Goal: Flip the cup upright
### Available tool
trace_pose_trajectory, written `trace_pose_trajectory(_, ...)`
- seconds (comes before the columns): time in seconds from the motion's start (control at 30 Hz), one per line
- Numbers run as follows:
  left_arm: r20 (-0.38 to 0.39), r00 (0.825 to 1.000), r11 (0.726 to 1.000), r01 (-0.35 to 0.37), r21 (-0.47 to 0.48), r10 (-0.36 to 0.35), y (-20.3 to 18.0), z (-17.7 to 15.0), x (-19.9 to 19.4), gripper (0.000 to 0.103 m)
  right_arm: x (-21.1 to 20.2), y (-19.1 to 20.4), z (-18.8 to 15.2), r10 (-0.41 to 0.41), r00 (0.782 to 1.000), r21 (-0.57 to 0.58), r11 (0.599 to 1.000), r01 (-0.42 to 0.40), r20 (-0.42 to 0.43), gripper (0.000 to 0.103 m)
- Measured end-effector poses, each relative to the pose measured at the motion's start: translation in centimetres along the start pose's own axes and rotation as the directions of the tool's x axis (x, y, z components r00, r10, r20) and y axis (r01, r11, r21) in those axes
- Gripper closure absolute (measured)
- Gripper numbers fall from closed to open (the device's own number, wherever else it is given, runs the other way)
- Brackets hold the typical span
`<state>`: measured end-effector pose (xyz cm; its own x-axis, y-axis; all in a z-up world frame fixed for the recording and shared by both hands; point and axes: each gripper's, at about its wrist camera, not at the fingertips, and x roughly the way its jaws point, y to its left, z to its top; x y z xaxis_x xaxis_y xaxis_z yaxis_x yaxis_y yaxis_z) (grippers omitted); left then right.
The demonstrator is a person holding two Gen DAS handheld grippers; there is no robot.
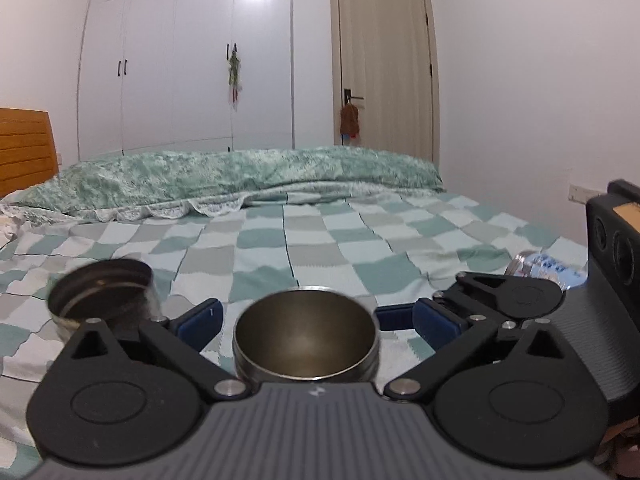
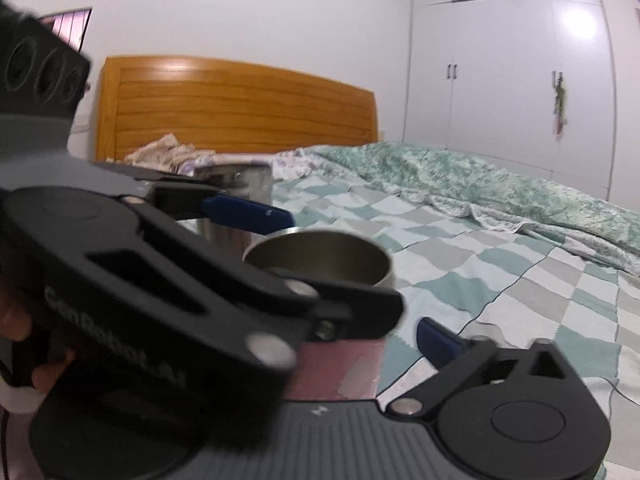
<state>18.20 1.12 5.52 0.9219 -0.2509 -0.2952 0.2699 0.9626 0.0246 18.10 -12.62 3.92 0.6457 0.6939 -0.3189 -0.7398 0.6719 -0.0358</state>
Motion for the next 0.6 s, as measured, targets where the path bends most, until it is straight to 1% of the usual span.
trace_pose_trajectory(0.07, 0.011, 1.000, 1.000, 0.011, -0.024, -0.010, -0.1, 0.5, -1.0, 0.000, -0.7, 0.0, 0.2, -0.008, 1.000, 0.003, 1.000, 0.008, 0.004, 0.000)
trace_pose_trajectory(0.2, 0.052, 0.999, 0.999, 0.011, -0.046, -0.008, -0.9, 1.4, -3.7, 0.000, -2.0, 0.4, 0.3, -0.033, 0.999, -0.018, 0.999, 0.032, -0.020, 0.000)
trace_pose_trajectory(0.33, 0.096, 0.995, 0.999, 0.001, -0.039, 0.003, -2.1, 1.4, -7.2, 0.000, -5.4, 1.3, -0.1, -0.070, 0.998, -0.013, 0.997, 0.070, 0.008, 0.000)
trace_pose_trajectory(0.47, 0.124, 0.992, 0.999, -0.018, -0.047, 0.023, -3.4, 0.1, -10.3, 0.000, -9.5, 2.8, -1.1, -0.148, 0.988, -0.017, 0.989, 0.148, 0.034, 0.000)
trace_pose_trajectory(0.6, 0.123, 0.991, 0.997, -0.033, -0.073, 0.042, -4.4, -2.3, -12.6, 0.000, -13.6, 4.0, -2.7, -0.233, 0.972, 0.011, 0.973, 0.232, 0.041, 0.000)
